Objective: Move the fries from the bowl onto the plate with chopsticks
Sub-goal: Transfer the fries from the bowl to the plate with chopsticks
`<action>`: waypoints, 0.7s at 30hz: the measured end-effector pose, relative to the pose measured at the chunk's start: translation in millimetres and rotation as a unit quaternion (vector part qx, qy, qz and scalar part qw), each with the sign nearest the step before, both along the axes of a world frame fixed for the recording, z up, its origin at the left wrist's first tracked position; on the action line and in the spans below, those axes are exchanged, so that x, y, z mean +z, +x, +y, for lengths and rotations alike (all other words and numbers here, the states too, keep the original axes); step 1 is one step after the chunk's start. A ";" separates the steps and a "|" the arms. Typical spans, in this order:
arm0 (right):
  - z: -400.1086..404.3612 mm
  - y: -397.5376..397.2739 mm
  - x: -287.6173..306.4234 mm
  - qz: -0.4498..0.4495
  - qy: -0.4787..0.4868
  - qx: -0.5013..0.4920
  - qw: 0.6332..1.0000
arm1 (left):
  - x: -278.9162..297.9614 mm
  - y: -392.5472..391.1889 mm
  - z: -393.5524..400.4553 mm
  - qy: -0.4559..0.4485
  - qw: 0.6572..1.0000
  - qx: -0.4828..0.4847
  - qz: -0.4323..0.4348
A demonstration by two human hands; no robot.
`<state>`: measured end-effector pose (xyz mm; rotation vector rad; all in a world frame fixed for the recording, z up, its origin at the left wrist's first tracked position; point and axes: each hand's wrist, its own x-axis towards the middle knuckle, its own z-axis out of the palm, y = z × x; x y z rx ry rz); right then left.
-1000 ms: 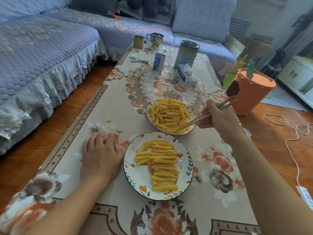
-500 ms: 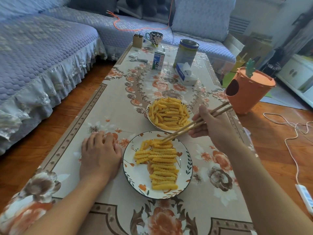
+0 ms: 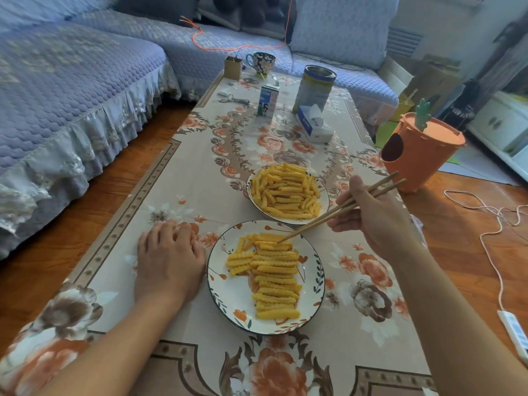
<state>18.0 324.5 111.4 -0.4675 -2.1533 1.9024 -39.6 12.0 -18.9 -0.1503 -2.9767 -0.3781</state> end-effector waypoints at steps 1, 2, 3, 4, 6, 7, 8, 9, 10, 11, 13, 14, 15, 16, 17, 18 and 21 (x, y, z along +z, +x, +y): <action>-0.7 0.5 -0.2 -0.002 0.001 0.000 1.000 | 0.4 0.3 0.0 0.001 1.000 0.000 0.000; -0.9 0.5 -0.4 0.002 0.002 -0.003 1.000 | 1.1 0.5 0.3 0.003 1.000 0.001 -0.001; -0.5 0.1 -0.3 0.014 0.001 -0.014 1.000 | 1.3 0.4 0.6 0.003 1.000 0.000 -0.001; 1.1 -0.6 -0.3 0.032 0.000 -0.031 0.999 | 1.6 0.4 0.8 0.003 1.000 0.000 -0.001; 5.8 -2.7 -1.1 0.073 0.014 -0.068 0.995 | 1.9 0.4 1.2 0.005 1.000 0.000 -0.001; 7.7 -3.8 -2.3 0.086 0.034 -0.080 0.993 | 1.8 0.3 1.3 0.007 1.000 0.001 -0.001; 8.8 -4.7 -4.3 0.091 0.057 -0.086 0.991 | 1.9 0.4 1.3 0.008 1.000 0.002 0.000; 8.9 -5.3 -6.8 0.089 0.075 -0.087 0.989 | 1.8 0.7 1.3 0.008 1.000 0.003 0.000; 8.7 -6.2 -9.5 0.085 0.088 -0.087 0.989 | 1.7 0.8 1.4 0.009 1.000 0.002 0.001; 7.9 -7.1 -12.1 0.079 0.098 -0.086 0.988 | 1.5 0.9 1.3 0.009 1.000 0.002 0.002; 6.4 -9.1 -15.9 0.073 0.112 -0.084 0.987 | 1.1 0.5 1.1 0.010 1.000 0.001 0.001; 6.4 -9.9 -17.1 0.072 0.116 -0.085 0.987 | 0.6 0.3 0.9 0.008 1.000 0.001 0.001; 6.5 -10.5 -17.3 0.072 0.121 -0.088 0.986 | 0.1 0.0 1.0 0.008 1.000 0.001 0.001; 7.2 -10.6 -16.7 0.071 0.130 -0.092 0.985 | 0.0 0.0 1.0 0.008 1.000 0.001 0.002; 7.6 -10.7 -15.2 0.071 0.139 -0.095 0.983 | -0.4 -0.2 1.1 0.009 1.000 0.002 0.003; 8.3 -10.8 -13.6 0.071 0.148 -0.096 0.982 | -1.2 -0.3 0.9 0.011 1.000 0.002 0.005; 9.8 -14.4 -9.7 0.058 0.163 -0.080 0.982 | -2.7 -0.6 0.4 0.010 1.000 0.002 0.010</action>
